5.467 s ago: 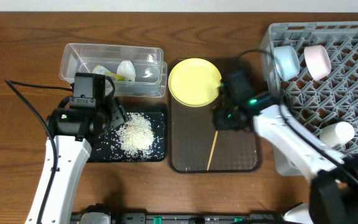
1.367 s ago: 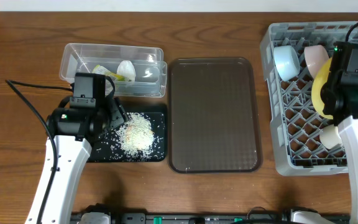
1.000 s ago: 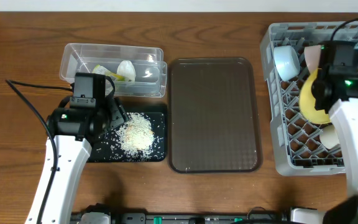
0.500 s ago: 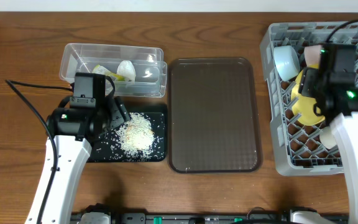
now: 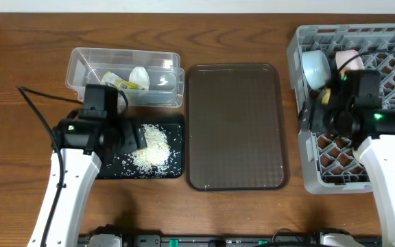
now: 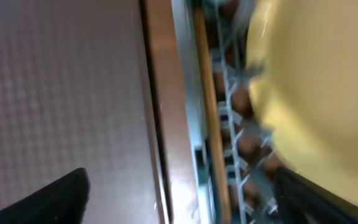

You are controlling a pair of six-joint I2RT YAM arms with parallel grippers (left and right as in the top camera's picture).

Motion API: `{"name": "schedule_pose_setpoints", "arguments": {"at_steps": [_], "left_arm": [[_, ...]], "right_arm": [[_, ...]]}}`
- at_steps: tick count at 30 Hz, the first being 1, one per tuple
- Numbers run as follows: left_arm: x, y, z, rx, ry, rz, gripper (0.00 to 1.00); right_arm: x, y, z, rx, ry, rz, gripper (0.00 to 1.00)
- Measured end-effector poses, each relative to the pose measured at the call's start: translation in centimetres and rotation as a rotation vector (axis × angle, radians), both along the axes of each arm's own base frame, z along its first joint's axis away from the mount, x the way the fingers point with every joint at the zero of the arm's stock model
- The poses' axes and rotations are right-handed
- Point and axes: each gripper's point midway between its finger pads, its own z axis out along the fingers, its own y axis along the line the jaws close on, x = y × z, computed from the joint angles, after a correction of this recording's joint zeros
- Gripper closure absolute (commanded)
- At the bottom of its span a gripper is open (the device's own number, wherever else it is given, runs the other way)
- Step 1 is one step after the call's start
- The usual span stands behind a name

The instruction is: Sort waste into correct bins and load items into the dishwasher rack

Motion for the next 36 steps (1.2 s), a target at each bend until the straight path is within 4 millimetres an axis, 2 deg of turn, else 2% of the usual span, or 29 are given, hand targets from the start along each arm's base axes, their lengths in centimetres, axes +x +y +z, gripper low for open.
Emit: {"name": "schedule_pose_setpoints", "arguments": {"at_steps": [3,6,9,10,14,18,23,36], "left_arm": [[-0.7,-0.3,-0.1,-0.008,0.009,-0.045,0.09],[-1.8,-0.4,0.0,-0.017,-0.047,-0.068,0.09],[-2.9,-0.4,1.2,-0.024,-0.188,-0.080,0.08],[-3.2,-0.4,1.7,-0.028,-0.240,-0.081,0.02],[-4.2,-0.4,4.6,-0.046,-0.477,-0.084,0.01],[-5.1,-0.4,6.9,-0.054,-0.613,-0.087,0.01],[-5.9,-0.4,7.9,-0.056,-0.674,-0.087,0.01],[-5.9,-0.4,7.8,-0.056,-0.673,-0.087,0.00]], "right_arm": [[-1.8,0.2,-1.7,0.011,0.041,0.001,0.01],[-3.3,0.3,-1.8,0.014,0.011,0.001,0.01],[-4.5,0.3,-0.4,0.008,-0.092,0.000,0.01],[-4.8,0.2,0.1,0.002,-0.134,-0.003,0.01],[-6.4,-0.4,2.1,-0.031,-0.293,-0.024,0.01],[-8.0,-0.7,3.5,-0.050,-0.375,-0.038,0.01],[-8.8,-0.9,4.1,-0.056,-0.401,-0.042,0.01],[-9.6,-0.9,3.1,-0.058,-0.350,-0.043,0.01]]}}
